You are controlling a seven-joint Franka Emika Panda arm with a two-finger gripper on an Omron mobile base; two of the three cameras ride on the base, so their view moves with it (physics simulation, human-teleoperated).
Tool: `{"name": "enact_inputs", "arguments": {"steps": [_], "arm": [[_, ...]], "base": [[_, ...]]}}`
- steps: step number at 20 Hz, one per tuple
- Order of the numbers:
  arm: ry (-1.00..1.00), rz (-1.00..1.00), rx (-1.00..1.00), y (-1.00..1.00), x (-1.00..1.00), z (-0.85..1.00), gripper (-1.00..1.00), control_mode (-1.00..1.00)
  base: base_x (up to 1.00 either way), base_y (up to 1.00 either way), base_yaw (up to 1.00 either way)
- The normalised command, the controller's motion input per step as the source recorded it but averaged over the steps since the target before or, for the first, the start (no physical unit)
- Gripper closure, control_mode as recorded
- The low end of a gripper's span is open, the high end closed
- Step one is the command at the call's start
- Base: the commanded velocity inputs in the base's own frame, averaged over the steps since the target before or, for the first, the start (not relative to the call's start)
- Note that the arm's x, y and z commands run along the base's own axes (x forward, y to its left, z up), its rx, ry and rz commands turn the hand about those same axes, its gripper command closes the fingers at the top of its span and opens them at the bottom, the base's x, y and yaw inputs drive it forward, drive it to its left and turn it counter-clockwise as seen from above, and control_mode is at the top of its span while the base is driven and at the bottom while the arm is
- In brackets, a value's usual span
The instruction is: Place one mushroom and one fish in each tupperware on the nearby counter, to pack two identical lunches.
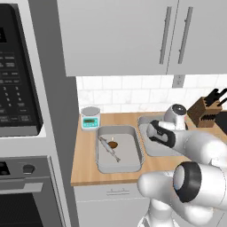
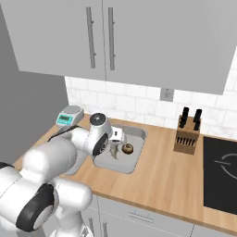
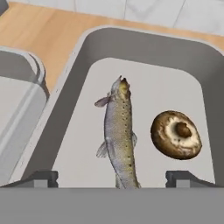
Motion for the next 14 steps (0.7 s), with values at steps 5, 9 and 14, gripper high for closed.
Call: {"name": "enact_inputs", "arguments": {"steps": [5, 9, 14], "arm": [[-0.24, 0.00, 0.00, 0.00, -0.80, 0.98, -1.00, -1.00], [-0.12, 0.00, 0.00, 0.00, -0.89, 1.00, -1.00, -1.00], [-0.02, 0.00, 0.00, 0.08, -0.86, 1.00, -1.00, -1.00]], "base": [[0.00, 0.00, 0.00], [0.00, 0.00, 0.00], [0.00, 0.00, 0.00]]}}
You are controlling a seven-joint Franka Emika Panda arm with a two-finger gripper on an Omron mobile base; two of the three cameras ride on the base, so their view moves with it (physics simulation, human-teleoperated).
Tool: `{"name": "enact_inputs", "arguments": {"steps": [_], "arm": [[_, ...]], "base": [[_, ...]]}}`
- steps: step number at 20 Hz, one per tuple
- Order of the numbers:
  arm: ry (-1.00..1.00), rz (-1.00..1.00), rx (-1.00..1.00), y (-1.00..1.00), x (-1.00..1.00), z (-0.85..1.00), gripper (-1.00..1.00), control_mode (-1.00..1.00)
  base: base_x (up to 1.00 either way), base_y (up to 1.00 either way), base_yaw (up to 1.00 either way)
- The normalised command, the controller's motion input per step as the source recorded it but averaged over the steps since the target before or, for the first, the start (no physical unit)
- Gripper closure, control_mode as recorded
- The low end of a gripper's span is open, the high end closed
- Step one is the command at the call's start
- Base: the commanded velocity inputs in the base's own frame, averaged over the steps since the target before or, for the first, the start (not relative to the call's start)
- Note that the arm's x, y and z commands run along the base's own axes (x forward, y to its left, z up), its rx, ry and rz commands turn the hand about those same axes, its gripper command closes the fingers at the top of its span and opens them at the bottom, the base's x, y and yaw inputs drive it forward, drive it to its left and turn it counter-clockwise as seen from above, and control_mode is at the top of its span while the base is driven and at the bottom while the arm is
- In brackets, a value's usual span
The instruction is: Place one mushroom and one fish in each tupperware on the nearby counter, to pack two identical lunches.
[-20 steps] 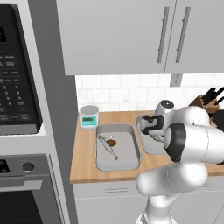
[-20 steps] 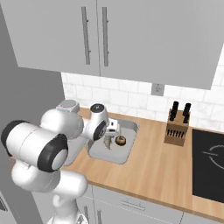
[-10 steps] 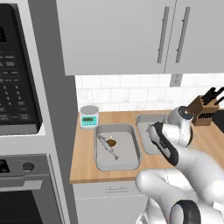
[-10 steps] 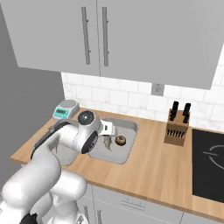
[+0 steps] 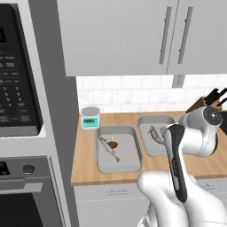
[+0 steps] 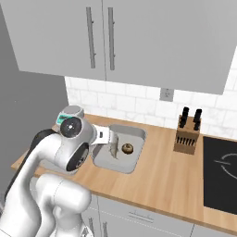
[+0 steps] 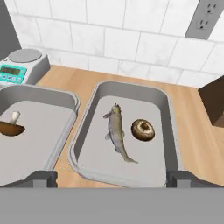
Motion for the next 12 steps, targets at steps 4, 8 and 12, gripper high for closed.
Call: {"name": "enact_inputs", "arguments": {"steps": [4, 8, 12], "arm": [[0.00, -0.01, 0.02, 0.13, -0.75, 0.97, -1.00, -1.00], [0.01, 0.00, 0.04, 0.09, -0.81, 0.82, -1.00, -1.00], [0.13, 0.00, 0.14, 0.38, -0.86, 0.47, -1.00, -1.00]], "base": [[0.00, 0.00, 0.00], [0.00, 0.00, 0.00], [0.00, 0.00, 0.00]]}}
